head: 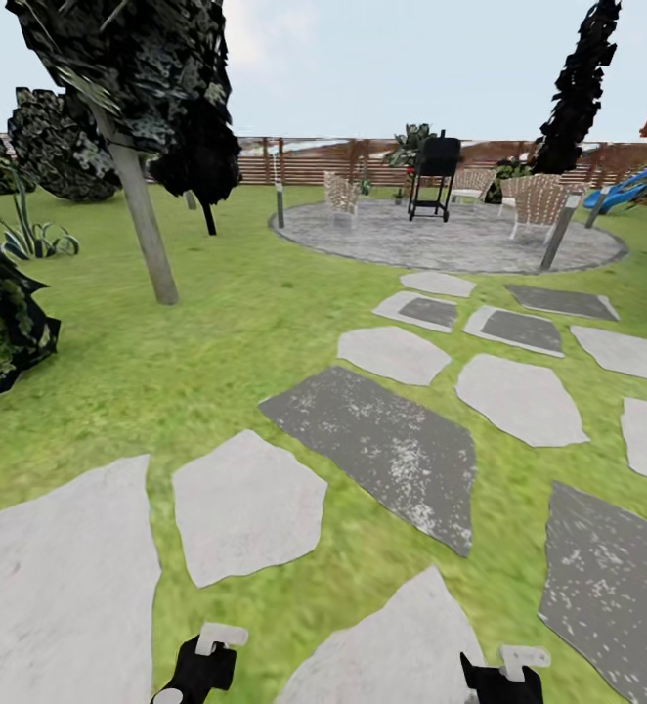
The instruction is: Pick up the pesticide atomizer in the garden and spray insectifuge to fully cover both potted plants in the garden.
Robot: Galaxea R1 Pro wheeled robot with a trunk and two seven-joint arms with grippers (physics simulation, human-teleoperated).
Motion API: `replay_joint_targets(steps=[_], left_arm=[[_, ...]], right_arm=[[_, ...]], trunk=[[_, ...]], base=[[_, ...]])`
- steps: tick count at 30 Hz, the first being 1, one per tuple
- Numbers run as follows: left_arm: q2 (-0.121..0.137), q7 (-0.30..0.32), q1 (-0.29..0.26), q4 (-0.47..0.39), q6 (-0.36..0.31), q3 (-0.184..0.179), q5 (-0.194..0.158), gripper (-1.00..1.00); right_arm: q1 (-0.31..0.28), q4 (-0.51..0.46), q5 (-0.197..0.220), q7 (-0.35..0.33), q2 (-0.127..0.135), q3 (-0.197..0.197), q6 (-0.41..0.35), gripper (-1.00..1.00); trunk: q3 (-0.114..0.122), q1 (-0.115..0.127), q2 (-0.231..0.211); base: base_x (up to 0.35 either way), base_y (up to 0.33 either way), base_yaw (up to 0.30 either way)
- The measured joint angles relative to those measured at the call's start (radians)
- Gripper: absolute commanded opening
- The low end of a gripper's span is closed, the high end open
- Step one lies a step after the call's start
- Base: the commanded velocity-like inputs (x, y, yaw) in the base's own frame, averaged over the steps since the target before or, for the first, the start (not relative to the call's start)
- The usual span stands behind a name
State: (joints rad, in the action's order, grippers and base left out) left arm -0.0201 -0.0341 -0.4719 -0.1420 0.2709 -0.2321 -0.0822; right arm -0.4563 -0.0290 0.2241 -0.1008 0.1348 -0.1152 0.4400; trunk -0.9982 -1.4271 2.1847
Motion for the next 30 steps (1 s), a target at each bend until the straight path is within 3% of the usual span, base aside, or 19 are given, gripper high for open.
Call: replay_joint_targets(steps=[30], left_arm=[[0.003, 0.000, 0.000, 0.000, 0.000, 0.000, 0.000, -1.00]], right_arm=[[0.000, 0.000, 0.000, 0.003, 0.000, 0.000, 0.000, 1.00]], trunk=[[0.000, 0.000, 0.000]], base=[[0.340, 0.000, -0.006]])
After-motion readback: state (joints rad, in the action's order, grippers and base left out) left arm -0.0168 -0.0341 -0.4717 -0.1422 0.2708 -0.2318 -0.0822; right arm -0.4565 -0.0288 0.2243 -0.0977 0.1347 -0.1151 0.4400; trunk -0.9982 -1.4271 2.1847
